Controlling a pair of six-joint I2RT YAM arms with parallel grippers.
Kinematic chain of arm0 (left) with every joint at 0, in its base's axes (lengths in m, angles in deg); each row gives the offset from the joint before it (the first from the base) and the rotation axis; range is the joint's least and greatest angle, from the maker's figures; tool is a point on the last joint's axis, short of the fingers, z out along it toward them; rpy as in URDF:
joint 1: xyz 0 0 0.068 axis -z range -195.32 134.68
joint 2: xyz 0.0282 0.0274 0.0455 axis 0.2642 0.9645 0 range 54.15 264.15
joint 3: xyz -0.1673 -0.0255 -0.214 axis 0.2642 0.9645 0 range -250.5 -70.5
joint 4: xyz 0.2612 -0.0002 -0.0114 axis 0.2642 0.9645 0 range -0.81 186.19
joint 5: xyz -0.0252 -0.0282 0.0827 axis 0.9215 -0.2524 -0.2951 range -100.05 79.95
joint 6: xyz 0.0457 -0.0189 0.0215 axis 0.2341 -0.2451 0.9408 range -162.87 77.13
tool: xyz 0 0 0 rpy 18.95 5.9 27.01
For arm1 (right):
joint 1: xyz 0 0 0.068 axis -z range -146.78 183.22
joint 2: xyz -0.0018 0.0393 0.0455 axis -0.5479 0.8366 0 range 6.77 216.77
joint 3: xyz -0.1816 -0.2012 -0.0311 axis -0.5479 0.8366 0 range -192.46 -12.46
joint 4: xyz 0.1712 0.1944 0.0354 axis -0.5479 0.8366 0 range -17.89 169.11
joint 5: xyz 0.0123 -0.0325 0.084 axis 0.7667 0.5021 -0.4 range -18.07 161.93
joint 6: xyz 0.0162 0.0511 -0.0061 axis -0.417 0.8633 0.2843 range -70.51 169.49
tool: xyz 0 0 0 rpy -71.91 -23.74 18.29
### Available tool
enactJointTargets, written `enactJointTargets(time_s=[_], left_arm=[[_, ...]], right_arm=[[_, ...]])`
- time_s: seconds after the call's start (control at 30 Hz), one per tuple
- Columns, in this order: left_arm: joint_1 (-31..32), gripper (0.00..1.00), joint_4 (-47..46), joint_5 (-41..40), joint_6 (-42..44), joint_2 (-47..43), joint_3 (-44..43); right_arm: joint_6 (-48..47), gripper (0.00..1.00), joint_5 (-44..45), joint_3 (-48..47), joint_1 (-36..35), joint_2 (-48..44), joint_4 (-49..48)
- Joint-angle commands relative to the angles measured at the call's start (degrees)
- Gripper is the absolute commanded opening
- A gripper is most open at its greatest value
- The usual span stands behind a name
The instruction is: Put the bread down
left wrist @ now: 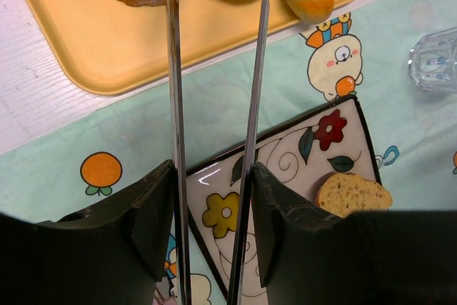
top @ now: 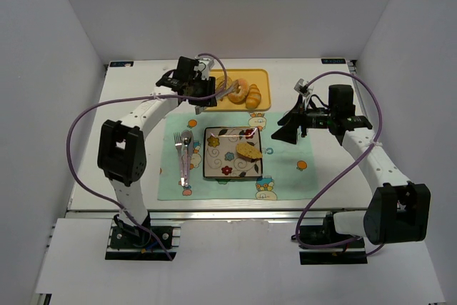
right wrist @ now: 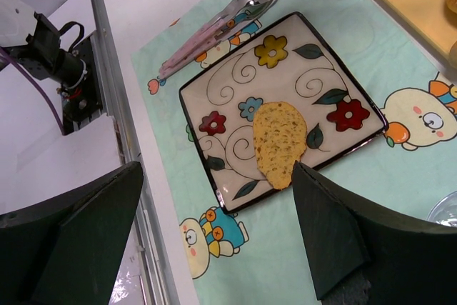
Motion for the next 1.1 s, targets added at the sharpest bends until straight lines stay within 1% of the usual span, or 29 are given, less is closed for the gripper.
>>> enactJointTargets(time_s=[0.0, 0.2, 0.4, 0.5, 0.53, 0.6, 0.63, 0.77, 0.87, 0.97, 1.07], left_arm=[[-0.4, 0.54, -1.6, 1.2, 1.0, 0.3, -2.7], [-0.5, 0.53, -1.6, 1.0, 1.3, 1.9, -3.4], [-0.6, 0.47, -2.0, 2.2, 1.3, 2.0, -2.4], [-0.6, 0.42, -2.6, 2.7, 1.1, 1.6, -1.3], [-0.6, 0.38, -2.7, 2.8, 1.1, 1.5, -1.0], [-0.6, 0.33, -3.1, 2.9, 0.8, 0.7, -0.7], [-0.6, 0.28, -3.2, 3.1, 0.6, 0.5, -0.7], [-0.6, 0.18, -4.3, 3.4, -0.6, -2.4, -1.2], [-0.8, 0.15, -4.6, 3.5, -1.6, -5.2, -1.4], [-1.0, 0.14, -5.3, 4.2, -2.5, -8.1, -0.2], [-1.0, 0.14, -4.8, 6.4, -2.7, -12.5, 3.5]], right_arm=[[-1.3, 0.89, -1.3, -2.0, 0.3, 0.2, 0.5], [-1.5, 0.89, -1.2, -2.1, 0.2, 0.1, 0.7], [-1.5, 0.89, -1.1, -2.1, 0.2, 0.1, 0.8], [-1.6, 0.89, -1.3, -2.2, 0.2, 0.0, 0.9], [-1.7, 0.89, -1.2, -2.3, 0.3, 0.0, 0.9], [-1.9, 0.89, -1.4, -2.3, 0.3, 0.0, 1.1], [-2.0, 0.89, -1.4, -2.5, 0.3, 0.0, 1.1], [-2.0, 0.89, -1.5, -2.5, 0.3, -0.1, 1.4], [-2.1, 0.89, -1.5, -2.6, 0.2, -0.2, 1.6], [-2.2, 0.89, -1.5, -2.6, 0.2, -0.3, 1.8], [-2.3, 0.89, -1.6, -2.6, 0.2, -0.4, 1.9]])
